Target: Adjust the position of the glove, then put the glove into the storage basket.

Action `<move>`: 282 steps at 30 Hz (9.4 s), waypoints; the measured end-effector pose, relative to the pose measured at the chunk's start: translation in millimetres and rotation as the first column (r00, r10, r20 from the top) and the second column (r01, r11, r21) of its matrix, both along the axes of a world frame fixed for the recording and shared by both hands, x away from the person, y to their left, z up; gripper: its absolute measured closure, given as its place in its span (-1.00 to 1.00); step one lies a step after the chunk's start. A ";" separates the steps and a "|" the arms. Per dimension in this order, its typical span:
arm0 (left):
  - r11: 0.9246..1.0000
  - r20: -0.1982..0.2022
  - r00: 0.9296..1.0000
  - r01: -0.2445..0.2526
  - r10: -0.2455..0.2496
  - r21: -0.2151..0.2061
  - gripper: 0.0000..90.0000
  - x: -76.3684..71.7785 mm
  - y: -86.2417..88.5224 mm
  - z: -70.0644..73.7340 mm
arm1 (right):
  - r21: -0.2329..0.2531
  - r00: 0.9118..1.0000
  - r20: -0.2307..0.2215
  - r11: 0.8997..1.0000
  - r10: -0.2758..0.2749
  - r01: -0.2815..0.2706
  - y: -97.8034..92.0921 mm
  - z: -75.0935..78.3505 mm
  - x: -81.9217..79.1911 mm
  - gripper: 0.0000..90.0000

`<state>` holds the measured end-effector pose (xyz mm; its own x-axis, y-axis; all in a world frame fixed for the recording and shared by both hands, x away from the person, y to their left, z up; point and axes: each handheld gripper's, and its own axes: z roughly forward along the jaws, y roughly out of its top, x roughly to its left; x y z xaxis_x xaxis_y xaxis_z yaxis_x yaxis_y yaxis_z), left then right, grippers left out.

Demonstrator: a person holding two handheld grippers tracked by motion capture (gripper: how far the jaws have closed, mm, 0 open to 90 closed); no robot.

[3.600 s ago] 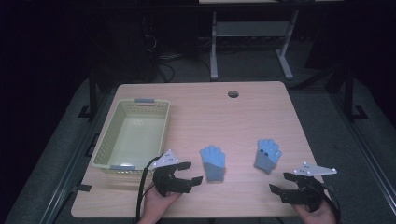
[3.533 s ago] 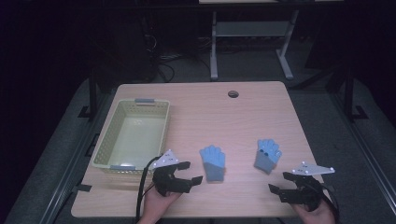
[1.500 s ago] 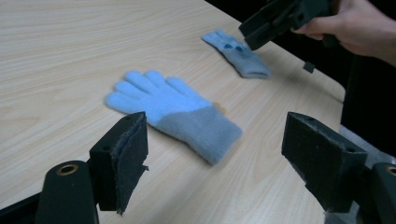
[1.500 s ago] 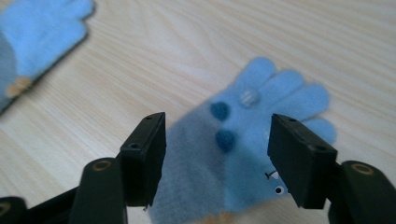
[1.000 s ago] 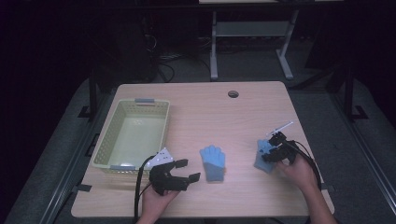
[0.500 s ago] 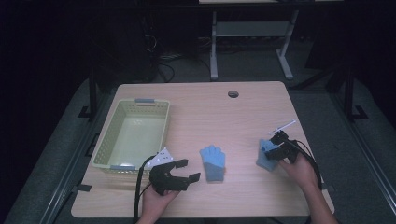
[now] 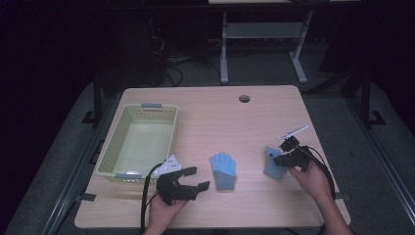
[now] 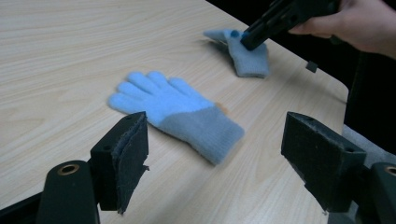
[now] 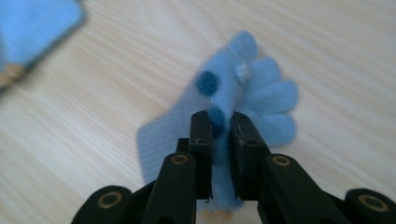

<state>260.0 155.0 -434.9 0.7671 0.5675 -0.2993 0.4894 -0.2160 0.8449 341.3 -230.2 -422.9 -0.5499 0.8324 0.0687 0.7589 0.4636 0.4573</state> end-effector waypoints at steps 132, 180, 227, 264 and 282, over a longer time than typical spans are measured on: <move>0.994 -0.406 0.910 -0.105 0.081 -0.036 -0.36 35.1 -38.6 -22.9 | 0.358 0.991 -0.110 0.934 0.070 -0.026 86.4 -25.0 -20.7 -0.07; 0.991 -0.511 0.857 -0.118 0.066 -0.069 0.39 45.9 -43.8 -47.6 | 0.549 0.983 -0.185 0.827 -0.020 0.120 91.7 -53.2 -30.9 0.40; 0.989 -0.492 0.870 -0.051 -0.024 -0.139 0.56 60.4 -39.3 -32.2 | 0.629 0.991 -0.130 0.770 -0.034 0.108 90.4 -41.6 -36.0 0.70; 0.981 -0.425 0.903 -0.025 -0.059 -0.190 0.56 56.8 -19.4 0.7 | 0.625 0.997 -0.076 0.780 0.010 0.039 107.3 0.6 -33.7 0.71; 0.976 -0.410 0.910 -0.037 -0.057 -0.216 0.56 56.8 -2.2 29.0 | 0.627 0.999 -0.025 0.779 0.046 -0.021 121.8 29.6 -27.4 0.72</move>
